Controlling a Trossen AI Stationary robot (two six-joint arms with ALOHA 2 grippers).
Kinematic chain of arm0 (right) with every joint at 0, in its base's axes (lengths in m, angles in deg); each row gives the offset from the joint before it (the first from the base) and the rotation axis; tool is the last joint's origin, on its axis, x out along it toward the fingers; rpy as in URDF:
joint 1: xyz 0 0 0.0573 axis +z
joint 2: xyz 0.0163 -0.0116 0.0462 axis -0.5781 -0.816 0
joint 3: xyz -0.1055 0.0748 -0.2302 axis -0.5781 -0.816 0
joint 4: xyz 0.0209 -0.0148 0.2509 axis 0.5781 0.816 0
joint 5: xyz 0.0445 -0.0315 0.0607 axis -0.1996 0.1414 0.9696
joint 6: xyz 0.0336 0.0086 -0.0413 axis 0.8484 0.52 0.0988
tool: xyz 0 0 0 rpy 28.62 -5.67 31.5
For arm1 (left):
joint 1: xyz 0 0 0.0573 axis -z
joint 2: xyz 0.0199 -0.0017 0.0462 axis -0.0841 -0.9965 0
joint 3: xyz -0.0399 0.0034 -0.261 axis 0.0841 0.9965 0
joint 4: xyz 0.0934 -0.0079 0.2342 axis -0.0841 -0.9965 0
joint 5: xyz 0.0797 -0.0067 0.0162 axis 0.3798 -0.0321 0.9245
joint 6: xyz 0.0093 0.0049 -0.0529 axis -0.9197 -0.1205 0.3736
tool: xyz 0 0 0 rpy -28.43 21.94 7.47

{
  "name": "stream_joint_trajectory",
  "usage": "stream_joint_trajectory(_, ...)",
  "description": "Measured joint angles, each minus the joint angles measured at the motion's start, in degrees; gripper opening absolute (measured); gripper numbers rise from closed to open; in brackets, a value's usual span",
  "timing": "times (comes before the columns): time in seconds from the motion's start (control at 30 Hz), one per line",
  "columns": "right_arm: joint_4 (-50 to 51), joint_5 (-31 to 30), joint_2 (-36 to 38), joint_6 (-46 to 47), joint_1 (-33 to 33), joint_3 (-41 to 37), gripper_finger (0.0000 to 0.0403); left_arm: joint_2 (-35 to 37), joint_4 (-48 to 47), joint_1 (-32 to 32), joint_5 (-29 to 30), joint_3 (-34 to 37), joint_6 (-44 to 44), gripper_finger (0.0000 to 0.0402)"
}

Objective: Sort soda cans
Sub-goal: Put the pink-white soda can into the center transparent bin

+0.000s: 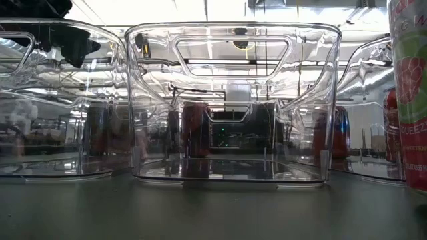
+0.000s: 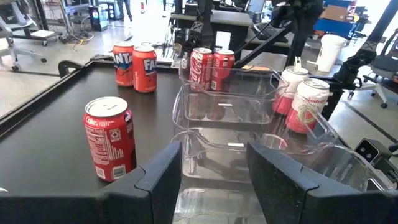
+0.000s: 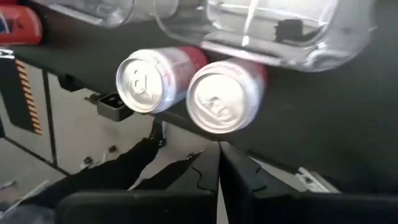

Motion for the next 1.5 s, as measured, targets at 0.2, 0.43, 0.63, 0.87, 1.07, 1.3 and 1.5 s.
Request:
stream_joint_trajectory(0.2, -6.19, -0.41, -1.99, -0.52, -2.29, 0.01, 0.0049, 0.01, 0.02, 0.0, 0.02, -0.02, 0.0, 0.019)
stream_joint_trajectory(0.43, -2.97, 1.34, -4.38, -1.79, -2.3, 0.01, 0.0129, -0.01, -0.2, 0.01, 0.02, -0.02, 0.0, 0.019)
stream_joint_trajectory(0.63, -0.27, 6.75, -4.79, -3.07, -1.87, 0.01, 0.0192, -0.01, -0.24, 0.0, 0.02, -0.02, -0.01, 0.019)
stream_joint_trajectory(0.87, -0.57, 5.29, -5.24, -3.17, -1.12, 0.01, 0.0253, -0.01, -0.23, 0.0, 0.02, -0.02, 0.0, 0.019)
stream_joint_trajectory(1.07, -0.27, 2.77, -7.34, -3.39, -0.79, 0.01, 0.0265, -0.01, -0.26, 0.0, 0.02, -0.02, 0.0, 0.019)
stream_joint_trajectory(1.3, -0.8, 3.04, -9.63, -5.11, -0.79, 0.01, 0.0262, -0.01, -0.28, 0.0, 0.02, -0.02, 0.0, 0.019)
stream_joint_trajectory(1.5, -3.12, 3.08, -9.71, -9.33, -0.79, 0.01, 0.0265, -0.01, -0.28, 0.0, 0.02, -0.02, 0.0, 0.019)
